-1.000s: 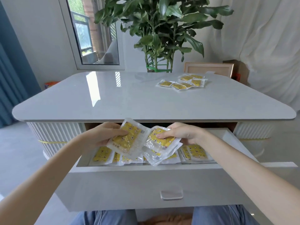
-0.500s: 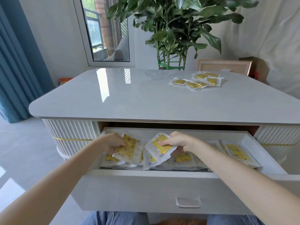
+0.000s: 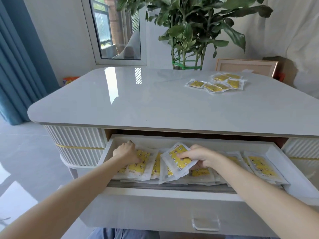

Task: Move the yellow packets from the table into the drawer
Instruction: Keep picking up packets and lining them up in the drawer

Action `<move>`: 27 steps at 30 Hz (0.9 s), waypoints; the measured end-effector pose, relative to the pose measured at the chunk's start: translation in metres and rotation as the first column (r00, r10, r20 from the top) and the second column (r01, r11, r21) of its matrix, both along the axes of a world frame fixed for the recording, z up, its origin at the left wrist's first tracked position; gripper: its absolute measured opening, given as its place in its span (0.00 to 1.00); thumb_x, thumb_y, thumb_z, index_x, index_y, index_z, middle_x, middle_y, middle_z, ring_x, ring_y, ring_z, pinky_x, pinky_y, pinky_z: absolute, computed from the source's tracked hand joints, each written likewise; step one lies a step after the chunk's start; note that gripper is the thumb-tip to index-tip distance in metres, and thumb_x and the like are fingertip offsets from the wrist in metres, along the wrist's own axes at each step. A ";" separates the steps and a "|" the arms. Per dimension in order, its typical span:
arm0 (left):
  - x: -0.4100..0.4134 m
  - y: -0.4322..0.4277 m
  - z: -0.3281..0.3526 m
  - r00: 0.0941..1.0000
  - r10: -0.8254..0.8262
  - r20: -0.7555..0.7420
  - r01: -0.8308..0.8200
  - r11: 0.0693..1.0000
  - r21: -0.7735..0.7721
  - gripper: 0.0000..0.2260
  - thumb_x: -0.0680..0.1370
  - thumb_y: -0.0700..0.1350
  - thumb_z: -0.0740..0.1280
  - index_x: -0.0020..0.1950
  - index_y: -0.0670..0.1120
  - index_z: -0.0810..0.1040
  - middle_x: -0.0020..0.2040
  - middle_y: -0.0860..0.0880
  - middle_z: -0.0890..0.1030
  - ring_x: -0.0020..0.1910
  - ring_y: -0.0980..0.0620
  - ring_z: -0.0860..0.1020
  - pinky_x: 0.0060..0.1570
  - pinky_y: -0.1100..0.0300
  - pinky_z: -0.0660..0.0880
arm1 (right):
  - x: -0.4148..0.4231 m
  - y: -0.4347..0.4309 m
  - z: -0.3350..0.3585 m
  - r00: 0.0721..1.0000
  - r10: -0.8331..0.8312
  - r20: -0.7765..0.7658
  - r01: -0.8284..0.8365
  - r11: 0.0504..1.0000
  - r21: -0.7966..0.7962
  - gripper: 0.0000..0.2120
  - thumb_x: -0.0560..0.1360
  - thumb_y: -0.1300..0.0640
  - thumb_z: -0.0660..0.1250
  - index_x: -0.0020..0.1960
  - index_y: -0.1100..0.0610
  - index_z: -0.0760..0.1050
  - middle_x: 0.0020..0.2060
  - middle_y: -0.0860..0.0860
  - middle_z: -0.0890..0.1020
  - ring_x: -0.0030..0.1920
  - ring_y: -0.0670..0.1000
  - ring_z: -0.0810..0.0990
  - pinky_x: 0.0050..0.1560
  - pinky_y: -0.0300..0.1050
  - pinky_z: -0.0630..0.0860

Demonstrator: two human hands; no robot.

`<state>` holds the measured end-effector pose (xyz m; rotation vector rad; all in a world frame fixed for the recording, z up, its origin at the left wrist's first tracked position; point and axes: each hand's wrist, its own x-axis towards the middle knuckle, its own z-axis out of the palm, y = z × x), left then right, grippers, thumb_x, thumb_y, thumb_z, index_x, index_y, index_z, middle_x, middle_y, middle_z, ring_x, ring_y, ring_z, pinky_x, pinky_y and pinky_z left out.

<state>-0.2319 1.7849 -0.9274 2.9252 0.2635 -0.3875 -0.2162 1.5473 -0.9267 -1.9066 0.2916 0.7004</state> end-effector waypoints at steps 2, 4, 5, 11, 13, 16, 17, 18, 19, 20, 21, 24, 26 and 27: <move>0.001 0.000 -0.001 0.995 -0.084 0.046 0.079 0.992 0.095 0.34 0.71 0.56 0.71 0.69 0.40 0.62 0.64 0.43 0.69 0.63 0.44 0.71 0.53 0.53 0.74 | 0.000 -0.001 -0.001 1.000 -0.004 0.009 0.004 1.000 -0.007 0.10 0.75 0.61 0.70 0.52 0.64 0.75 0.44 0.57 0.84 0.40 0.52 0.83 0.40 0.46 0.82; 0.002 -0.001 0.001 0.975 -0.216 0.057 0.216 0.976 -0.006 0.33 0.71 0.56 0.71 0.69 0.43 0.64 0.65 0.42 0.66 0.65 0.42 0.68 0.60 0.51 0.73 | 0.000 -0.002 0.000 1.000 -0.005 0.011 0.005 1.000 -0.008 0.11 0.75 0.61 0.70 0.54 0.65 0.75 0.46 0.58 0.84 0.41 0.53 0.83 0.43 0.48 0.82; 0.002 -0.001 0.002 0.952 -0.305 0.024 0.305 0.950 -0.065 0.32 0.70 0.57 0.72 0.69 0.47 0.66 0.66 0.43 0.65 0.66 0.42 0.66 0.63 0.50 0.70 | 0.000 -0.003 0.000 1.000 -0.004 0.008 0.004 1.000 -0.004 0.11 0.75 0.61 0.70 0.54 0.65 0.75 0.47 0.59 0.84 0.41 0.54 0.83 0.43 0.48 0.82; 0.002 -0.009 -0.002 0.775 -0.538 -0.331 0.603 0.787 0.132 0.52 0.63 0.51 0.79 0.77 0.60 0.49 0.75 0.48 0.51 0.73 0.42 0.52 0.68 0.44 0.65 | -0.002 -0.014 0.004 0.999 -0.034 -0.007 0.034 0.999 0.014 0.12 0.76 0.62 0.69 0.58 0.65 0.74 0.48 0.60 0.83 0.41 0.54 0.84 0.41 0.49 0.82; 0.005 -0.012 -0.002 0.764 -0.569 -0.303 0.629 0.761 0.159 0.52 0.63 0.48 0.80 0.77 0.57 0.50 0.74 0.47 0.56 0.72 0.43 0.59 0.68 0.47 0.66 | -0.003 -0.017 0.005 0.999 -0.052 -0.014 0.052 0.998 0.024 0.13 0.75 0.63 0.69 0.58 0.66 0.73 0.45 0.59 0.83 0.40 0.54 0.83 0.37 0.48 0.82; 0.008 -0.016 -0.002 0.758 -0.586 -0.288 0.642 0.749 0.165 0.50 0.64 0.48 0.79 0.78 0.55 0.51 0.72 0.46 0.61 0.70 0.43 0.64 0.68 0.51 0.66 | -0.002 -0.022 0.004 0.997 -0.073 -0.007 0.073 0.997 0.004 0.16 0.74 0.63 0.70 0.60 0.66 0.72 0.48 0.61 0.83 0.43 0.57 0.84 0.42 0.51 0.82; 0.008 -0.018 -0.002 0.756 -0.586 -0.291 0.643 0.747 0.169 0.50 0.64 0.49 0.79 0.78 0.54 0.51 0.72 0.45 0.62 0.69 0.43 0.65 0.68 0.51 0.66 | -0.001 -0.024 0.002 0.997 -0.081 -0.004 0.081 0.997 -0.006 0.16 0.74 0.63 0.71 0.59 0.66 0.73 0.49 0.61 0.83 0.45 0.58 0.84 0.46 0.53 0.82; 0.008 -0.019 -0.001 0.755 -0.584 -0.299 0.645 0.744 0.174 0.50 0.65 0.49 0.79 0.78 0.54 0.50 0.72 0.45 0.62 0.69 0.42 0.65 0.68 0.51 0.66 | -0.001 -0.026 0.001 0.996 -0.086 0.001 0.086 0.996 -0.014 0.14 0.74 0.63 0.71 0.57 0.66 0.73 0.48 0.60 0.83 0.45 0.57 0.84 0.48 0.54 0.81; 0.008 -0.021 -0.001 0.752 -0.585 -0.304 0.648 0.740 0.179 0.51 0.65 0.50 0.79 0.78 0.54 0.49 0.72 0.45 0.62 0.69 0.42 0.66 0.68 0.50 0.66 | -0.001 -0.027 0.000 0.996 -0.091 0.010 0.091 0.996 -0.013 0.11 0.74 0.63 0.71 0.54 0.65 0.74 0.46 0.59 0.83 0.42 0.56 0.83 0.48 0.52 0.81; 0.008 -0.022 0.000 0.750 -0.585 -0.309 0.650 0.739 0.179 0.52 0.64 0.51 0.78 0.78 0.53 0.48 0.72 0.45 0.62 0.69 0.42 0.66 0.68 0.49 0.66 | -0.001 -0.027 0.000 0.995 -0.098 0.021 0.098 0.995 -0.017 0.09 0.74 0.63 0.71 0.52 0.64 0.75 0.45 0.58 0.83 0.41 0.54 0.83 0.47 0.50 0.81; 0.008 -0.024 0.000 0.751 -0.585 -0.307 0.648 0.742 0.172 0.53 0.64 0.53 0.78 0.78 0.53 0.47 0.72 0.45 0.61 0.69 0.42 0.66 0.68 0.48 0.66 | -0.001 -0.027 -0.002 0.994 -0.104 0.039 0.105 0.994 -0.029 0.09 0.73 0.63 0.71 0.52 0.64 0.76 0.45 0.58 0.83 0.40 0.54 0.83 0.46 0.49 0.80; 0.008 -0.032 0.003 0.763 -0.586 -0.273 0.634 0.761 0.138 0.53 0.63 0.56 0.78 0.78 0.53 0.47 0.73 0.46 0.60 0.69 0.44 0.65 0.66 0.46 0.68 | 0.002 -0.024 -0.010 0.985 -0.123 0.122 0.136 0.985 -0.104 0.17 0.71 0.60 0.74 0.57 0.63 0.76 0.51 0.58 0.83 0.48 0.54 0.83 0.47 0.47 0.81; 0.007 -0.042 0.005 0.759 -0.600 -0.254 0.640 0.759 0.120 0.52 0.64 0.57 0.77 0.78 0.50 0.49 0.74 0.47 0.59 0.70 0.45 0.64 0.66 0.48 0.68 | 0.002 -0.022 -0.014 0.978 -0.126 0.164 0.155 0.973 -0.173 0.19 0.70 0.58 0.75 0.57 0.62 0.75 0.52 0.56 0.82 0.50 0.54 0.82 0.48 0.45 0.80; 0.006 -0.047 0.007 0.754 -0.608 -0.250 0.646 0.755 0.111 0.51 0.65 0.56 0.77 0.78 0.49 0.48 0.74 0.47 0.59 0.71 0.45 0.63 0.66 0.49 0.68 | 0.002 -0.022 -0.014 0.976 -0.109 0.186 0.151 0.961 -0.230 0.19 0.70 0.56 0.75 0.57 0.61 0.75 0.52 0.55 0.82 0.50 0.53 0.82 0.46 0.43 0.79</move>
